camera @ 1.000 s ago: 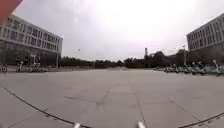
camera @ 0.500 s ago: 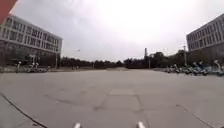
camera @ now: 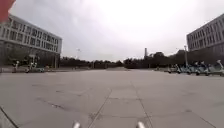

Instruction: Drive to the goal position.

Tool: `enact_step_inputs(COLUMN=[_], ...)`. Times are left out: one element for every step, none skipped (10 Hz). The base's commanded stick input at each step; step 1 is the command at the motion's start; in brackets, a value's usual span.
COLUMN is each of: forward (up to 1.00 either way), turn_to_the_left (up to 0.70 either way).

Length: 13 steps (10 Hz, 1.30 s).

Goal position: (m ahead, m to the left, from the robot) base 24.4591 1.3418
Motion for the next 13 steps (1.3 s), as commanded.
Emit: enact_step_inputs(forward=[0.50, 0.50, 0.50, 0.50, 0.50, 0.50, 0.50, 0.50, 0.50, 0.50, 0.50, 0.50, 0.50], turn_to_the_left=[0.00, 0.00, 0.00, 0.00, 0.00, 0.00, 0.00, 0.00, 0.00, 0.00, 0.00, 0.00, 0.00])
